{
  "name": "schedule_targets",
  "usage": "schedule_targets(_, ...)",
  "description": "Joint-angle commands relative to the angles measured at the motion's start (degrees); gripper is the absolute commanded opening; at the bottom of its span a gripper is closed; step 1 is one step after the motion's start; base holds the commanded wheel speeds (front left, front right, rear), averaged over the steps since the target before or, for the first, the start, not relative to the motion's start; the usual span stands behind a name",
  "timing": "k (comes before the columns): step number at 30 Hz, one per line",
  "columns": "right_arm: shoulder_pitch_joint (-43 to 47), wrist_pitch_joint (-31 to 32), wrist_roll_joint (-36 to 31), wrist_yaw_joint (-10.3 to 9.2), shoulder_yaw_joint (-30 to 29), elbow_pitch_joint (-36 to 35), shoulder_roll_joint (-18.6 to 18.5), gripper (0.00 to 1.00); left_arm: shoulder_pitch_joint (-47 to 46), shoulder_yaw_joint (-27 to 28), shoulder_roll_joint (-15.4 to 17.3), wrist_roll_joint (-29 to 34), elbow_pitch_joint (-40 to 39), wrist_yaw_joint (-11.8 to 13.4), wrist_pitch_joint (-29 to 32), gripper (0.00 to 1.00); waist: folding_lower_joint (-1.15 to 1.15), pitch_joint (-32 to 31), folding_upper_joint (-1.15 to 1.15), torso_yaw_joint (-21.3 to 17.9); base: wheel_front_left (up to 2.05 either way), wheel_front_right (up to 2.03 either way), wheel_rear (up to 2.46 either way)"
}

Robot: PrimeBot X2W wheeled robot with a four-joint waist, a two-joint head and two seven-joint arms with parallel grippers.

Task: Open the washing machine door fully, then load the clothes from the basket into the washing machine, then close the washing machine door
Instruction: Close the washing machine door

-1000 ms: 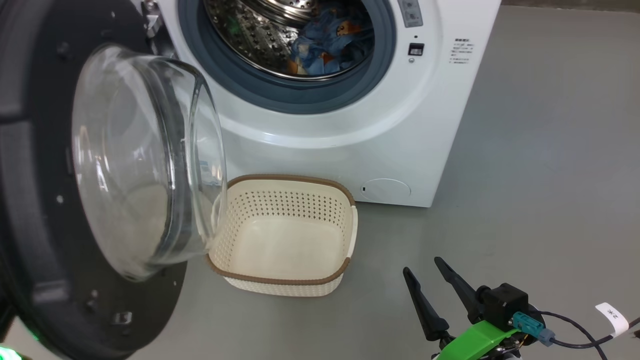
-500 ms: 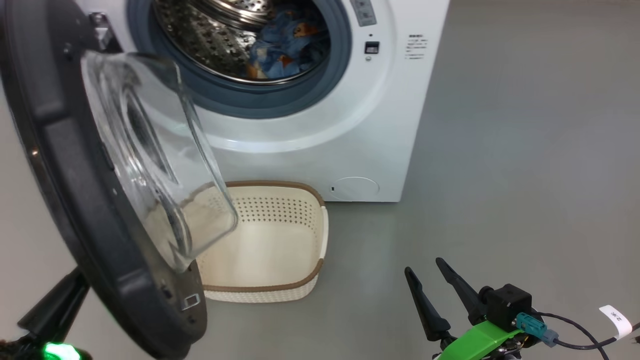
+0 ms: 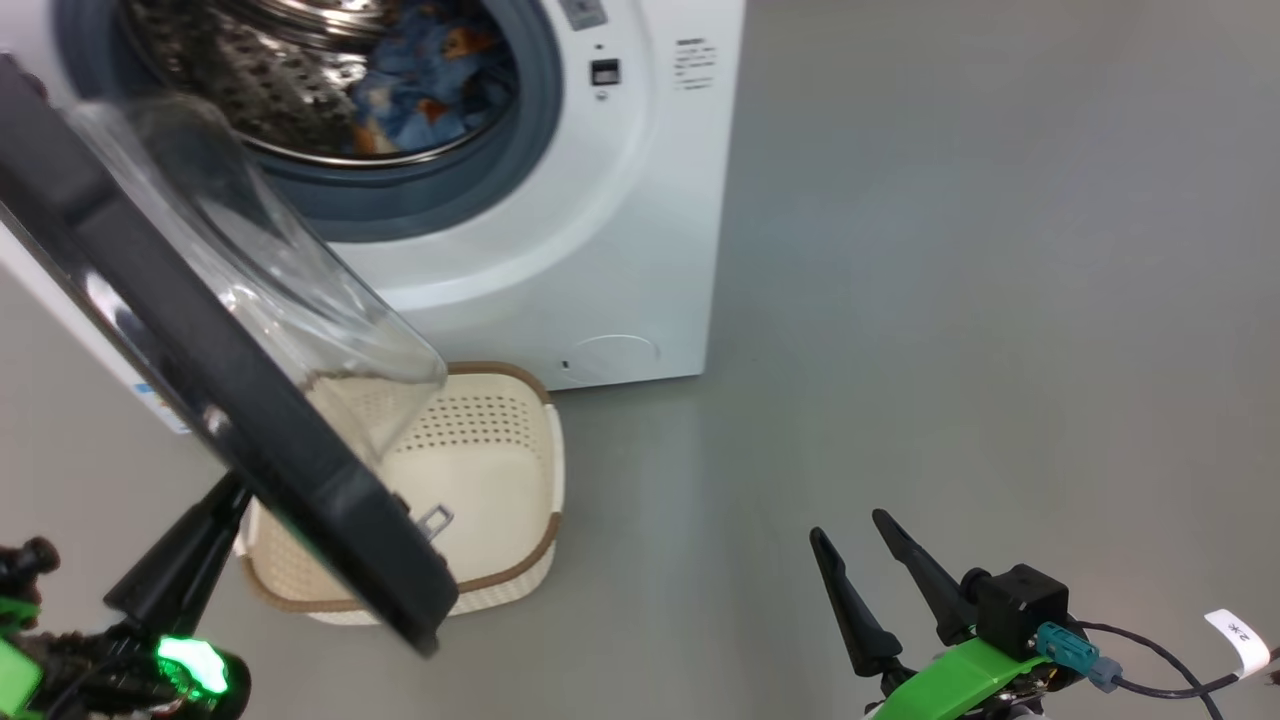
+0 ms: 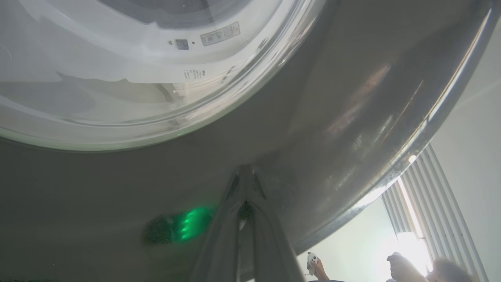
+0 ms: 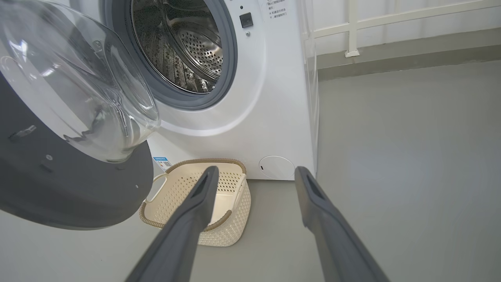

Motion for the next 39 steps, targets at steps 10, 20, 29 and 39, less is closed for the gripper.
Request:
schedule_targets(10, -0.6, -0.7, 0.5, 0.09, 1.7, -3.0, 0.3, 1.0, -6.7, -1.2, 0.3, 0.0, 0.4, -1.5, -2.6, 0.0, 0.0, 3.5, 0.0, -9.6, 0.0, 0.0, 0.0)
schedule_targets(20, -0.9, -0.7, 1.1, 0.09, 2.5, -3.8, 0.3, 1.0, -12.5, -1.1, 0.2, 2.3, 3.8, -1.9, -7.0, 0.0, 0.0, 5.8, 0.0, -14.6, 0.0, 0.0, 0.0)
schedule_targets(29, -1.1, -0.7, 1.5, 0.09, 2.5, -4.5, 0.3, 1.0, -16.4, 0.7, 0.4, 4.8, 6.5, -2.1, -10.1, 0.0, 0.0, 6.6, 0.0, -16.9, 0.0, 0.0, 0.0)
schedule_targets(39, -0.6, -0.7, 1.9, 0.09, 2.2, -4.9, 0.3, 1.0, -16.7, 2.0, 0.4, 6.5, 6.5, -2.2, -11.0, 0.0, 0.0, 6.5, 0.0, -16.5, 0.0, 0.0, 0.0)
